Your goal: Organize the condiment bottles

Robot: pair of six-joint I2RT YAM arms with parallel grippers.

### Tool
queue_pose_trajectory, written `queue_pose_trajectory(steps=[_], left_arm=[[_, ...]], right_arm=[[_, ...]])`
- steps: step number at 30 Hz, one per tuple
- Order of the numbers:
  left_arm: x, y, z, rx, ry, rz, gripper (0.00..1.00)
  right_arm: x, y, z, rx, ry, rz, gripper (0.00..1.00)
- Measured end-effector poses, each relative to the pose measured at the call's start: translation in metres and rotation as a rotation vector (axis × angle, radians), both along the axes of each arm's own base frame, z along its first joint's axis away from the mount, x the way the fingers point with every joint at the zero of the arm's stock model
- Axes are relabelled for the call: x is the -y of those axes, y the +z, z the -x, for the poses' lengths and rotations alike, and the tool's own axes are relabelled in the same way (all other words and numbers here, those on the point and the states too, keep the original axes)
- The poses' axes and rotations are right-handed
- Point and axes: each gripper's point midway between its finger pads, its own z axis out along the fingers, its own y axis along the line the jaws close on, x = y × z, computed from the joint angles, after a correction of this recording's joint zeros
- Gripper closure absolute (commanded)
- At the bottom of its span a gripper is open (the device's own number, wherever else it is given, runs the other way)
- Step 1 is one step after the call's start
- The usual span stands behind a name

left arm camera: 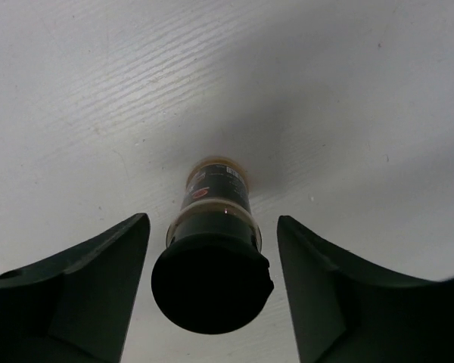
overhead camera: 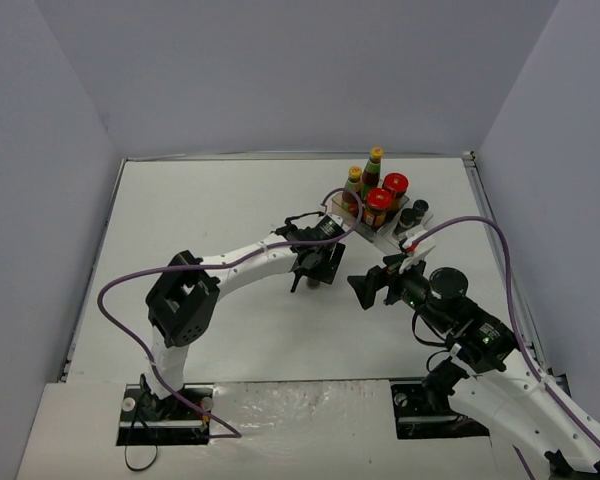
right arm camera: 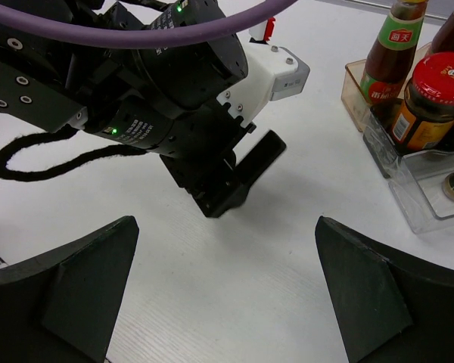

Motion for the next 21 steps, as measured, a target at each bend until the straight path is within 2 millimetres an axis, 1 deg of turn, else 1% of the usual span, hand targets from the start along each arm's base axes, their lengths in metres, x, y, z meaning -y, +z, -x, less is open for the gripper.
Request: queue_pose_trajectory(steps=[3, 6, 9, 11, 13, 15, 17, 19, 21], left_arm=[[-0.001, -0.001, 0.001, -0.004, 0.008, -0.004, 0.06], [-0.003, 0.0, 0.001, 0.001, 0.013, -0.008, 0.04], [-0.006, 0.009, 0.001, 0.013, 0.017, -0.005, 0.03], [-0.009, 0.022, 0.002, 0.034, 0.021, 0.01, 0.03], [-0.016, 0.044, 0.004, 0.071, 0.028, 0.038, 0.03], [-0.024, 0.074, 0.007, 0.124, 0.038, 0.084, 0.03], [-0.037, 0.11, 0.009, 0.197, 0.059, 0.15, 0.03], [-0.059, 0.146, 0.012, 0.272, 0.093, 0.22, 0.03], [-0.092, 0.177, 0.012, 0.349, 0.158, 0.277, 0.03]], right_arm=[[0.001, -0.001, 0.001, -0.007, -0.004, 0.001, 0.0], [0.002, -0.004, 0.001, -0.017, -0.007, 0.004, 0.0], [0.001, -0.006, 0.001, -0.026, -0.009, 0.008, 0.0], [0.0, -0.006, 0.0, -0.035, -0.009, 0.013, 0.0], [-0.002, -0.003, -0.003, -0.04, -0.009, 0.015, 0.0], [-0.004, 0.002, -0.004, -0.042, -0.005, 0.016, 0.0], [-0.007, 0.006, -0.007, -0.045, -0.001, 0.018, 0.0], [-0.01, 0.01, -0.011, -0.049, 0.001, 0.026, 0.0], [-0.015, 0.012, -0.016, -0.056, 0.001, 0.036, 0.0]])
